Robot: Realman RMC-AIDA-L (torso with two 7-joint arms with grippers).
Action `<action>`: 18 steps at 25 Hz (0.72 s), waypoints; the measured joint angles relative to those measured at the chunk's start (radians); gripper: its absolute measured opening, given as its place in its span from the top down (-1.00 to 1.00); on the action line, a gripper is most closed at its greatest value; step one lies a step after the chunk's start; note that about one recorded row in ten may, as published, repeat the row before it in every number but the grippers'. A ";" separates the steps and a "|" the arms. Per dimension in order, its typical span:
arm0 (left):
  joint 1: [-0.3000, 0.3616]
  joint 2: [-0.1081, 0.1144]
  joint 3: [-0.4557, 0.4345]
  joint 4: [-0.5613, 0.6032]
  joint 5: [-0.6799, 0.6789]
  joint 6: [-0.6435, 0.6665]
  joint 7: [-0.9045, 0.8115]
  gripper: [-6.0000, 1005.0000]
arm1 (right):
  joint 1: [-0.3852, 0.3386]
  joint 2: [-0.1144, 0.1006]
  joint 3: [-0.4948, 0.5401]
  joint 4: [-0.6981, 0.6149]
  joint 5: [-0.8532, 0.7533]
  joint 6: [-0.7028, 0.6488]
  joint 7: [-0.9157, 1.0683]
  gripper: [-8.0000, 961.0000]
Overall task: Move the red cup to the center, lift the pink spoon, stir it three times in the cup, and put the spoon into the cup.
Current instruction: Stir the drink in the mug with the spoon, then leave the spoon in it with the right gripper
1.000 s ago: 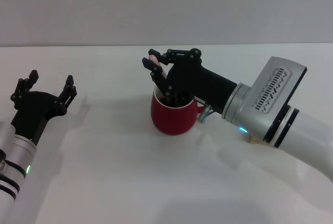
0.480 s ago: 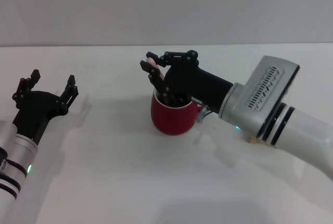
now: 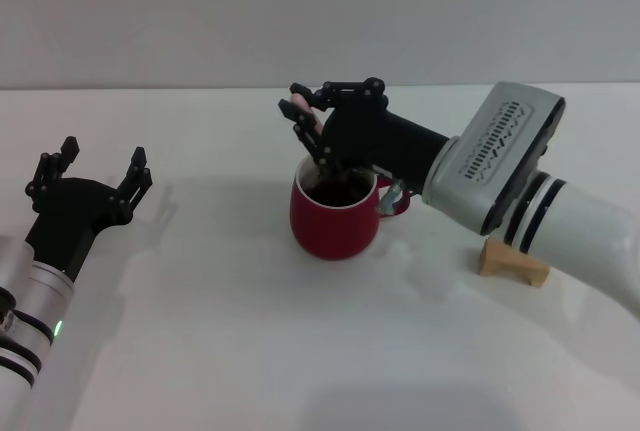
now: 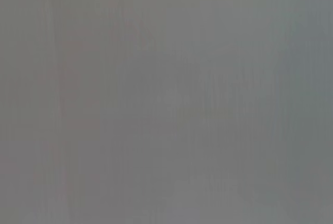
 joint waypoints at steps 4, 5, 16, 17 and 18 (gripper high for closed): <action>0.000 0.000 0.000 -0.001 0.000 -0.003 0.000 -0.66 | -0.020 -0.001 0.009 -0.003 -0.002 -0.020 -0.002 0.71; 0.000 0.000 0.000 0.000 0.000 -0.004 0.000 -0.66 | -0.026 -0.001 0.008 -0.001 -0.002 -0.028 -0.002 0.71; 0.002 0.000 0.003 0.000 0.003 -0.002 0.000 -0.66 | -0.058 0.006 -0.033 0.050 -0.005 -0.060 0.005 0.71; 0.002 0.000 0.003 -0.001 0.003 -0.002 0.000 -0.66 | -0.055 0.007 -0.036 0.055 -0.005 -0.058 0.005 0.71; 0.002 0.000 0.003 -0.001 0.003 -0.002 0.000 -0.66 | -0.052 0.007 -0.038 0.057 -0.005 -0.055 0.005 0.71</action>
